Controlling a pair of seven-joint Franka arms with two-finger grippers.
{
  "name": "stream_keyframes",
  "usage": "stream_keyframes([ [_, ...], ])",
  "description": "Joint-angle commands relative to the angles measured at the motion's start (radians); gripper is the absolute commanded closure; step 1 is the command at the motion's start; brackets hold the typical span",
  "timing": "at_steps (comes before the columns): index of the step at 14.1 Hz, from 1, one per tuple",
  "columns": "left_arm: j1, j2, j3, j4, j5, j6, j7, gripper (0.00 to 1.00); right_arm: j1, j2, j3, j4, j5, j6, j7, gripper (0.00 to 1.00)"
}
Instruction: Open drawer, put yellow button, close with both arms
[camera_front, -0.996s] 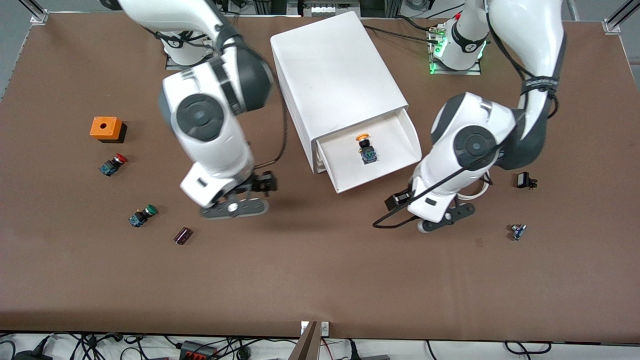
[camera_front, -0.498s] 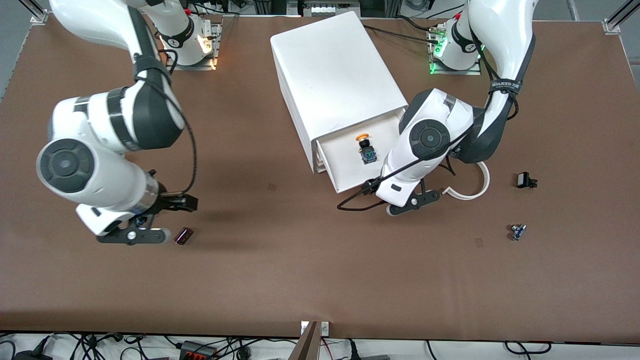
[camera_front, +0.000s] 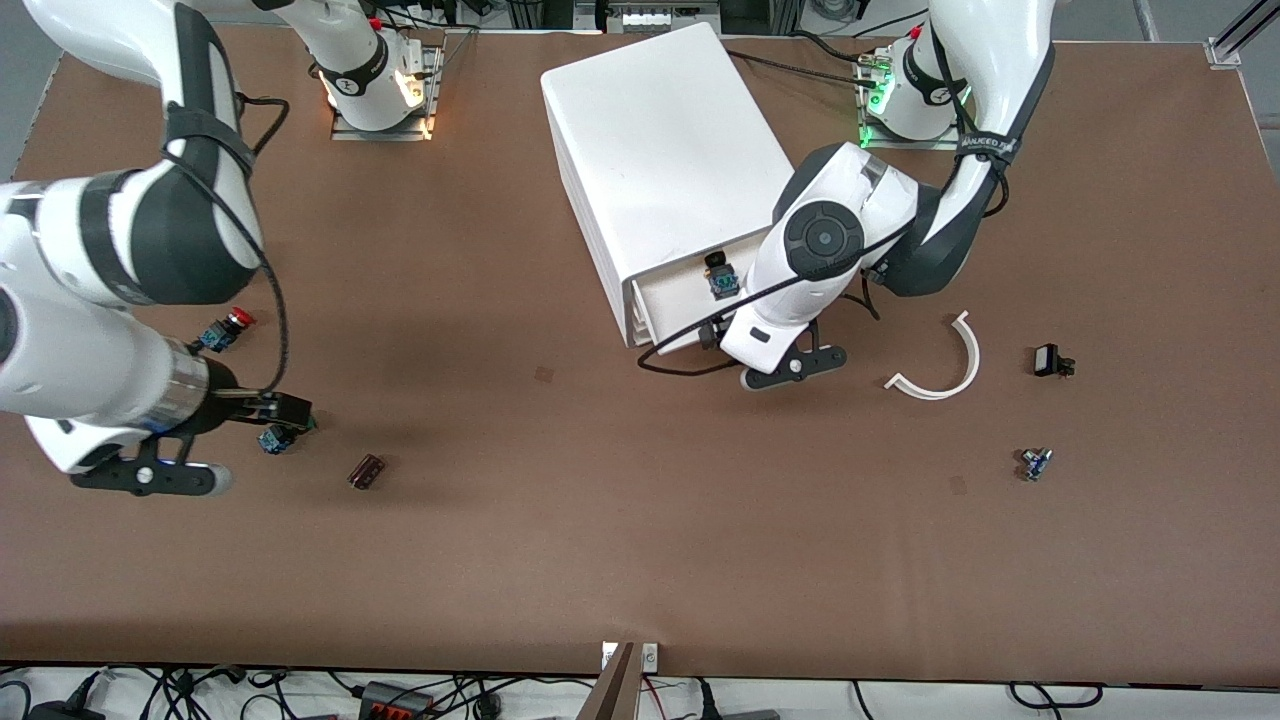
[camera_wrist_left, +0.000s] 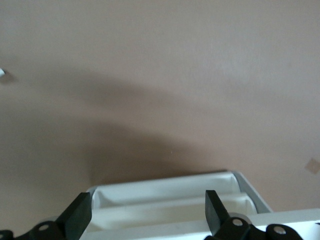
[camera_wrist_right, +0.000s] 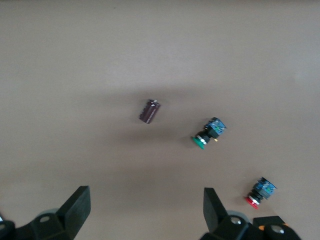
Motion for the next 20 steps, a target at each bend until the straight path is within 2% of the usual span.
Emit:
stream_keyframes([
  [1, 0.016, -0.077, -0.039, -0.115, -0.04, 0.005, -0.004, 0.0, -0.055, -0.13, 0.027, -0.152, 0.01, 0.006, -0.014, 0.0],
  [2, 0.018, -0.083, -0.067, -0.131, -0.051, 0.008, -0.006, 0.0, -0.081, -0.184, 0.047, -0.203, 0.01, 0.008, -0.014, 0.0],
  [5, 0.018, -0.084, -0.078, -0.142, -0.057, 0.006, -0.027, 0.0, -0.15, -0.302, 0.097, -0.303, 0.0, 0.023, -0.019, 0.0],
  [8, 0.018, -0.084, -0.108, -0.155, -0.057, 0.005, -0.05, 0.0, -0.246, -0.375, 0.163, -0.328, -0.003, 0.024, -0.077, 0.0],
  [10, 0.018, -0.084, -0.11, -0.154, -0.057, 0.005, -0.055, 0.0, -0.253, -0.408, 0.163, -0.343, -0.02, 0.023, -0.109, 0.0],
  [13, 0.018, -0.091, -0.11, -0.152, -0.057, -0.002, -0.053, 0.0, -0.296, -0.459, 0.162, -0.427, -0.043, 0.063, -0.218, 0.0],
  [16, 0.051, -0.094, -0.108, -0.134, -0.042, -0.006, -0.038, 0.0, -0.297, -0.513, 0.153, -0.492, -0.045, 0.073, -0.221, 0.0],
  [18, 0.081, -0.094, -0.098, -0.082, -0.037, -0.038, -0.01, 0.0, -0.296, -0.514, 0.148, -0.498, -0.046, 0.073, -0.221, 0.0],
  [20, 0.159, -0.092, -0.097, -0.027, -0.014, -0.093, 0.097, 0.0, -0.279, -0.514, 0.134, -0.498, -0.048, 0.07, -0.221, 0.0],
])
